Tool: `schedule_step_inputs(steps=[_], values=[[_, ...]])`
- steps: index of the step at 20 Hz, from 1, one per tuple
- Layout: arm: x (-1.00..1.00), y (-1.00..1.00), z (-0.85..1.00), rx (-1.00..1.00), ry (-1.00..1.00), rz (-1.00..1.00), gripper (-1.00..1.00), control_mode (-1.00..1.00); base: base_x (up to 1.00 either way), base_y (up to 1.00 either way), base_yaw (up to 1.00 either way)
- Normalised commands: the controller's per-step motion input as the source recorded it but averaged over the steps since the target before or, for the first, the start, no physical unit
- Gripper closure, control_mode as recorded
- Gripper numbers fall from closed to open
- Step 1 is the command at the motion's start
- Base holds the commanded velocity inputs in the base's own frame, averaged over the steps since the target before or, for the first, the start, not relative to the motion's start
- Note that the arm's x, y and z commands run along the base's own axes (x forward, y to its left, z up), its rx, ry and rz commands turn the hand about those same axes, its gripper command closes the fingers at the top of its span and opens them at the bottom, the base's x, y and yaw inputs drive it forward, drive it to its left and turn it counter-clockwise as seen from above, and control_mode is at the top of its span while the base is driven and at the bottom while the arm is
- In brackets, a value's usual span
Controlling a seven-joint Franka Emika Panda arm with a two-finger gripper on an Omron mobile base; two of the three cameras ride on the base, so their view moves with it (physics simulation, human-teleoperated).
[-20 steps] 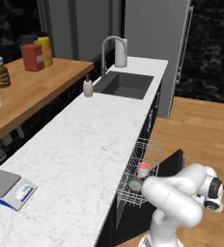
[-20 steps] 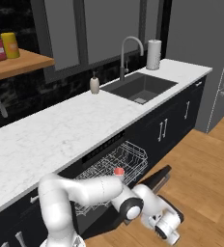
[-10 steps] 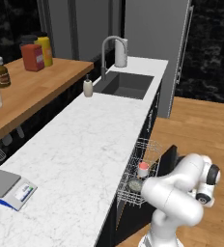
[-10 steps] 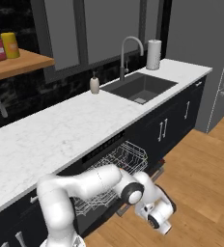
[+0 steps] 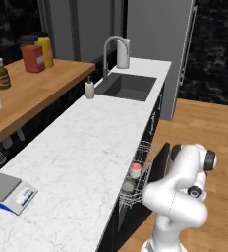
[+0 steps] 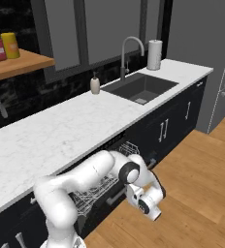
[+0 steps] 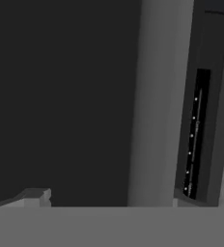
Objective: Pick up the cup and bowl from the counter, place them in the dishwasher, and close the dishwasher door.
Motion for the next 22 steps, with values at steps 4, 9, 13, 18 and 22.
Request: schedule_step_inputs(steps=[4,9,13,18,22], values=[[0.9,1.0,0.24,0.0,0.05,0.0,-1.0,-1.0,0.0,0.0,0.0],[0.91,1.0,0.03,0.0,0.14,0.0,-1.0,-1.0,0.0,0.0,0.0],[0.87,1.0,0.0,0.03,0.23,0.0,-1.0,-1.0,0.0,0.0,0.0],[0.75,1.0,-0.2,0.1,0.28,0.02,-1.0,-1.0,0.0,0.0,0.0],[0.64,1.0,-0.33,0.19,0.29,0.04,-1.0,-1.0,0.0,0.0,0.0]])
